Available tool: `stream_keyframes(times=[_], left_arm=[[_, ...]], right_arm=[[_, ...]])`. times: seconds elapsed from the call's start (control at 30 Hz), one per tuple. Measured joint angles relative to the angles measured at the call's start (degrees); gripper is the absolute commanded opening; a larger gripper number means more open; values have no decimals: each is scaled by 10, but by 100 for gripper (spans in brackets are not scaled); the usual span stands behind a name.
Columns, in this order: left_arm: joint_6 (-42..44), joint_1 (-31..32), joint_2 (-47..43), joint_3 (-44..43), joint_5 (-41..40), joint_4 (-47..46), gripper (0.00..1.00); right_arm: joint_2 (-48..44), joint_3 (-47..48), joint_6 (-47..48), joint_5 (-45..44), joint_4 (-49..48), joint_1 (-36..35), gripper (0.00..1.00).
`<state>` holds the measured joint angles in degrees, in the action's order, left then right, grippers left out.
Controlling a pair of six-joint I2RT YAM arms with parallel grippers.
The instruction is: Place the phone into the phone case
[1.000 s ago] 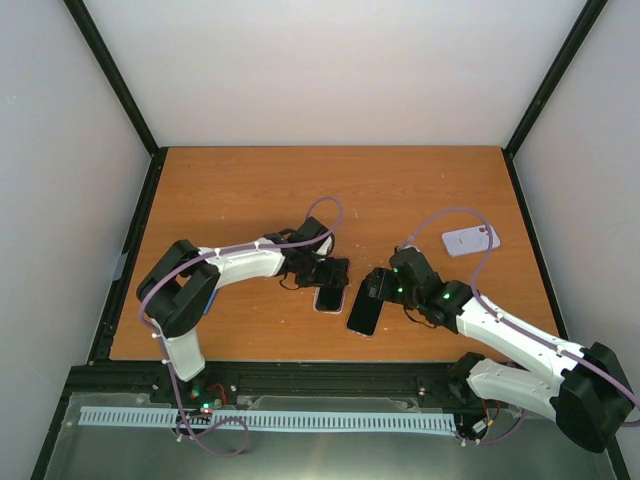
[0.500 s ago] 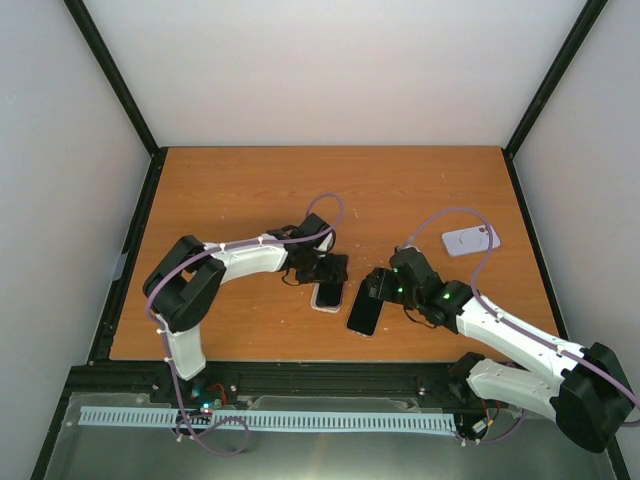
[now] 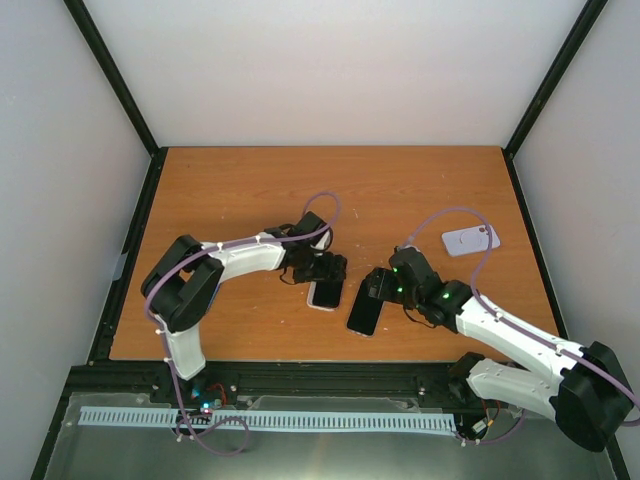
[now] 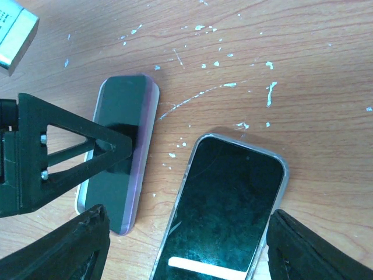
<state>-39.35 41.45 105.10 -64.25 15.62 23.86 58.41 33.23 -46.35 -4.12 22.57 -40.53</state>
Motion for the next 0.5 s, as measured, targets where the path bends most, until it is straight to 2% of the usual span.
stream_keyframes(times=[0.17,0.27,0.33,0.37,0.5], left_arm=[[-5,0,-22,0,4,9,95],[-7,0,-47,1,4,12,92],[-10,-2,-65,3,4,12,87],[-12,-4,-71,5,4,12,84],[-18,-35,-101,41,12,-4,71]], right_arm=[[7,0,0,3,-2,0,73],[11,0,0,8,-7,0,72],[14,0,0,15,-14,0,69],[17,0,0,18,-19,0,66],[42,1,-2,39,-44,0,43]])
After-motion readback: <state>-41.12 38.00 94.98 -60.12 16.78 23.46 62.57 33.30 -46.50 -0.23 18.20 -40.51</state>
